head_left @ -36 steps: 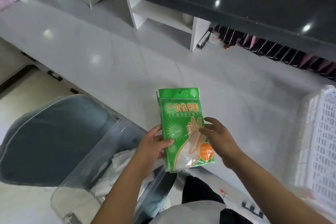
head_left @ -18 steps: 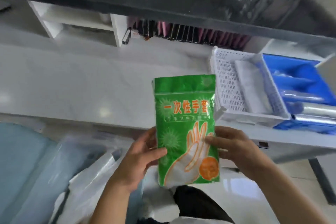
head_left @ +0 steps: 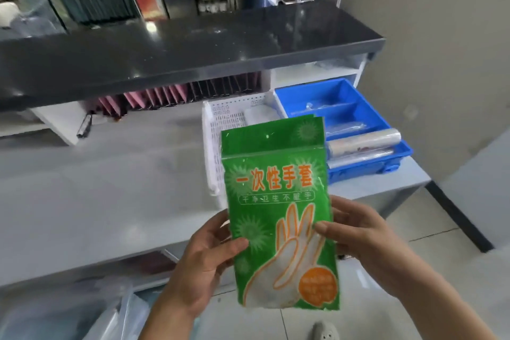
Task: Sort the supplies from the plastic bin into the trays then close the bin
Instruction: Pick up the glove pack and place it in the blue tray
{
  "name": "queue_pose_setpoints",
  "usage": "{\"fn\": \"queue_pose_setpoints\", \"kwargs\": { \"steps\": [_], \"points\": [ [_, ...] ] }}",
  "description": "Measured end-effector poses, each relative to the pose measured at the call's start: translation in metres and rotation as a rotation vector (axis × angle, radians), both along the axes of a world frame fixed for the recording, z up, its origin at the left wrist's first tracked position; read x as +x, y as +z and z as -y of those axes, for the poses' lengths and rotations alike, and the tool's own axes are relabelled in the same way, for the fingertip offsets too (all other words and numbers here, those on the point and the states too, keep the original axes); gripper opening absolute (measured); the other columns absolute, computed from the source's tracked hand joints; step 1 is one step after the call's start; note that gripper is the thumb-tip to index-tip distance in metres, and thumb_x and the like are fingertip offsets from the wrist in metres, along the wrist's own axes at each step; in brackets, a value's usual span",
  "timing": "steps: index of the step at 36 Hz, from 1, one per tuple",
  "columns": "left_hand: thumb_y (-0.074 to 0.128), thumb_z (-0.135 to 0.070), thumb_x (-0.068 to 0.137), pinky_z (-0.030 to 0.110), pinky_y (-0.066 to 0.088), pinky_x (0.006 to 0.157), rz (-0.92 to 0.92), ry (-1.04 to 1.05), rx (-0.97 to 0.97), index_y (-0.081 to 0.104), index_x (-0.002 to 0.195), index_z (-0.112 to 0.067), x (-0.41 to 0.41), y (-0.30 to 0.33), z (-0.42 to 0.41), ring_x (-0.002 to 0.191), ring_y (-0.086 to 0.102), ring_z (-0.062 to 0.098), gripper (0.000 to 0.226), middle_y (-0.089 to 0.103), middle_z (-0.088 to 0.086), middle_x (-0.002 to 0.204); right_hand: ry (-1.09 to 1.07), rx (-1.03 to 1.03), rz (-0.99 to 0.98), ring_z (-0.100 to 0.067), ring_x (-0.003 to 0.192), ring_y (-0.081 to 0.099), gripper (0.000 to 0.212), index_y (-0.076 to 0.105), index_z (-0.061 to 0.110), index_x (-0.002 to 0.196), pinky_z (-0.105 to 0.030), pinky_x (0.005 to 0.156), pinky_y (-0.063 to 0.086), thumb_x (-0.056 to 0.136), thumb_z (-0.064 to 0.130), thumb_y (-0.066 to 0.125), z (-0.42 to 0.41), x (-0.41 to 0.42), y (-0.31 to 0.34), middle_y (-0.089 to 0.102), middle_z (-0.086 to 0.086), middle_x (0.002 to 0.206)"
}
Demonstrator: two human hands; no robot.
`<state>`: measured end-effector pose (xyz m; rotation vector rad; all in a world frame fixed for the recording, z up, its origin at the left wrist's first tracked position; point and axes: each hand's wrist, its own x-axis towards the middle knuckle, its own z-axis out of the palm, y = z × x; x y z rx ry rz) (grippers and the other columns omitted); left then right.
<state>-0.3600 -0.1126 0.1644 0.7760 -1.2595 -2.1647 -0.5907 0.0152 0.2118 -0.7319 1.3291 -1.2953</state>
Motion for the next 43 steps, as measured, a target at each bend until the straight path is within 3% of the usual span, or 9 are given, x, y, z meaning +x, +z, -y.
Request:
{"fn": "queue_pose_setpoints", "kwargs": {
  "steps": [7,18,23,27,32,34,37,40,43],
  "points": [
    [0.084,-0.013,0.074,0.035,0.056,0.084,0.054,-0.072,-0.055,0.066,0.125,-0.018,-0.118,0.004,-0.035,0.110,0.068,0.035,0.055,0.070,0.019,0.120,-0.045,-0.057,0.058,-0.031,0.089,0.074,0.055,0.074,0.010,0.108,-0.031,0.068,0.058,0.064,0.039,0.088,-0.045,-0.107,-0.005,0.075,-0.017,0.106],
    [0.079,-0.011,0.075,0.030,0.055,0.085,0.095,-0.029,-0.105,0.066,0.126,-0.024,-0.206,0.015,-0.039,0.111,0.068,0.030,0.054,0.071,0.016,0.119,-0.027,-0.075,0.018,-0.031,0.088,0.075,0.029,0.076,0.012,0.102,-0.028,0.066,0.059,0.073,0.013,0.080,-0.043,-0.198,0.001,0.076,-0.016,0.102],
    [0.078,-0.019,0.079,0.035,0.050,0.101,0.215,-0.068,-0.244,0.059,0.133,-0.034,-0.229,0.013,-0.010,0.121,0.062,0.018,0.060,0.069,-0.002,0.125,-0.147,-0.133,-0.100,-0.027,0.079,0.076,0.026,0.079,0.013,0.092,-0.024,0.062,0.058,0.067,0.009,0.076,-0.021,-0.224,0.013,0.078,-0.015,0.092],
    [0.076,-0.018,0.082,0.020,0.052,0.084,0.295,0.201,-0.288,0.069,0.117,-0.037,-0.253,0.007,0.042,0.112,0.066,0.008,0.041,0.072,-0.010,0.117,-0.172,-0.175,-0.417,-0.022,0.082,0.076,0.023,0.080,0.025,0.092,-0.031,0.069,0.061,0.072,0.014,0.077,0.009,-0.253,0.041,0.079,-0.002,0.087],
    [0.074,-0.012,0.085,0.024,0.047,0.082,0.524,0.439,-0.339,0.061,0.118,-0.034,-0.282,-0.023,0.112,0.104,0.064,0.005,0.041,0.064,-0.008,0.123,-0.172,-0.118,-0.916,0.002,0.074,0.071,0.038,0.072,0.053,0.093,-0.014,0.066,0.052,0.081,0.016,0.075,0.066,-0.296,0.072,0.075,0.022,0.080],
    [0.074,-0.019,0.085,0.026,0.048,0.080,0.599,0.361,-0.355,0.056,0.127,-0.043,-0.292,-0.032,0.129,0.105,0.061,0.003,0.052,0.061,-0.019,0.122,-0.172,-0.065,-1.068,-0.007,0.068,0.069,0.039,0.066,0.057,0.099,-0.026,0.066,0.053,0.082,0.022,0.073,0.091,-0.309,0.079,0.074,0.019,0.077],
    [0.071,-0.018,0.085,0.015,0.046,0.073,0.685,0.265,-0.468,0.052,0.105,-0.070,-0.305,-0.040,0.143,0.093,0.060,-0.015,0.059,0.060,-0.045,0.099,-0.151,-0.012,-1.291,-0.026,0.062,0.061,0.039,0.064,0.055,0.103,-0.036,0.062,0.053,0.083,0.023,0.072,0.129,-0.324,0.088,0.069,0.011,0.068],
    [0.068,-0.025,0.086,0.019,0.048,0.080,0.884,0.237,-0.574,0.049,0.135,-0.043,-0.313,-0.050,0.150,0.109,0.063,0.003,0.056,0.061,-0.025,0.121,-0.152,-0.035,-1.429,-0.036,0.065,0.063,0.036,0.072,0.043,0.110,-0.041,0.064,0.053,0.083,0.018,0.072,0.160,-0.336,0.088,0.073,0.003,0.077],
    [0.066,-0.026,0.085,0.022,0.048,0.073,1.017,0.211,-0.608,0.044,0.141,-0.040,-0.314,-0.059,0.156,0.104,0.064,0.008,0.062,0.065,-0.014,0.126,-0.115,-0.050,-1.539,-0.039,0.071,0.065,0.038,0.072,0.036,0.116,-0.040,0.062,0.051,0.084,0.016,0.070,0.185,-0.350,0.082,0.077,-0.003,0.090]
  ]
}}
